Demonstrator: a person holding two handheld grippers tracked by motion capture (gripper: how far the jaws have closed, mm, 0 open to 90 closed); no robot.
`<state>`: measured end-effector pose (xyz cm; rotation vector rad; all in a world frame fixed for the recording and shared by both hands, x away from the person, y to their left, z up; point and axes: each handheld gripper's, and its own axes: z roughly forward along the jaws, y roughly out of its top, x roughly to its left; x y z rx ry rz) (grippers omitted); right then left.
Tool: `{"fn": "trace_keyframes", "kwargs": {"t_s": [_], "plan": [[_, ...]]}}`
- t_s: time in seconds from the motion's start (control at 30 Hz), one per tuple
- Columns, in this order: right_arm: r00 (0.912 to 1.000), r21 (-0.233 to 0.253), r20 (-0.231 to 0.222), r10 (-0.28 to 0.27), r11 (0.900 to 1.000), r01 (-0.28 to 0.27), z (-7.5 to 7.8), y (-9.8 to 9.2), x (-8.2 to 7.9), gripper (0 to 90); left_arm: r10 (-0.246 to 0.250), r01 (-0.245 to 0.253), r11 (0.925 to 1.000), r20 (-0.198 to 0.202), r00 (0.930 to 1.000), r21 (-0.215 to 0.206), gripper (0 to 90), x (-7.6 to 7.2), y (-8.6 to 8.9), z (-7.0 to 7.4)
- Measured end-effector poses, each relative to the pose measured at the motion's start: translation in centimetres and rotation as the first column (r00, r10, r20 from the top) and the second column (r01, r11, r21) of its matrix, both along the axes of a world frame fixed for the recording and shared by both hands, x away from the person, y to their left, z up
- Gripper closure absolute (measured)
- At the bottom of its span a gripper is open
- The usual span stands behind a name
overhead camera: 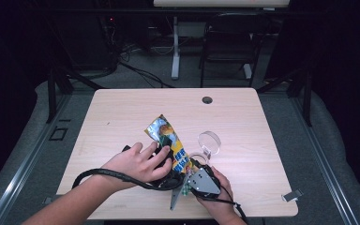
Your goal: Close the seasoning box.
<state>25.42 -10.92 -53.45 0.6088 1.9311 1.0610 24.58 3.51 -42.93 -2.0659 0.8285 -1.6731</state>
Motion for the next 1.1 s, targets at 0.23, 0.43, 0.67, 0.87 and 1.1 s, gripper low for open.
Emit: {"fn": "trace_keyframes", "kwargs": {"t_s": [0.23,0.43,0.67,0.87,1.1], "plan": [[1.0000,0.001,-0.004,0.001,1.000,-0.001,0.01,0.00,-0.02,70.4,-0.003,0.003,1.0000,-0.002,1.0000,0.000,81.2,-0.04,-0.06,0.04],[1.0000,0.000,-0.005,0.001,1.000,-0.001,0.02,-0.01,-0.03,70.4,-0.005,0.005,1.0000,0.000,1.0000,0.004,81.2,-0.08,-0.12,0.05],[1.0000,0.000,-0.005,0.001,1.000,-0.001,0.01,-0.01,-0.04,70.4,-0.006,0.006,1.0000,0.001,1.0000,0.007,81.3,-0.14,-0.14,0.08],[1.0000,0.002,-0.004,0.001,1.000,-0.001,0.00,-0.02,-0.04,70.4,-0.006,0.006,0.9999,0.000,1.0000,0.009,81.5,-0.16,-0.13,0.08],[1.0000,0.001,-0.004,0.002,1.000,-0.002,0.00,-0.02,-0.03,70.4,-0.007,0.007,0.9999,0.001,1.0000,0.010,81.4,-0.23,-0.21,0.11]]}}
